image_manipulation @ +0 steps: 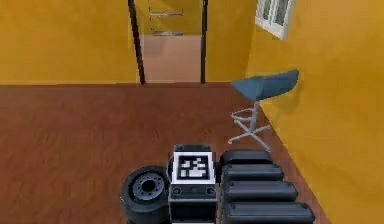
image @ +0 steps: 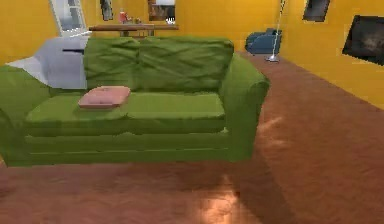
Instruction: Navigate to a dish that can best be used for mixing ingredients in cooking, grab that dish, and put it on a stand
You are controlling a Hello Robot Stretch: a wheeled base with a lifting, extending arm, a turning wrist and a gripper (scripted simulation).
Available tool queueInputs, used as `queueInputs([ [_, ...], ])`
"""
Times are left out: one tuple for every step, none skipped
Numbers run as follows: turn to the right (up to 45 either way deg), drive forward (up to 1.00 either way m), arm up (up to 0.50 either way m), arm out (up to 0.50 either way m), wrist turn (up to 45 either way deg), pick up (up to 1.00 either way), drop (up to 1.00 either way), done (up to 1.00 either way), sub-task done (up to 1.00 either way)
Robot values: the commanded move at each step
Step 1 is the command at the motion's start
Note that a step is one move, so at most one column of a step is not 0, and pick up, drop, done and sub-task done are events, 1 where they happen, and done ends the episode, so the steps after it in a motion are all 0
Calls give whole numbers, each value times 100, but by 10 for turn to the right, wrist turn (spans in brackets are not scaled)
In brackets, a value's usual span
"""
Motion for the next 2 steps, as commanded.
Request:
queueInputs([
  [-450, 0, 0, 0, 0, 0, 0, 0, 0],
  [-360, 0, 0, 0, 0, 0, 0, 0, 0],
])
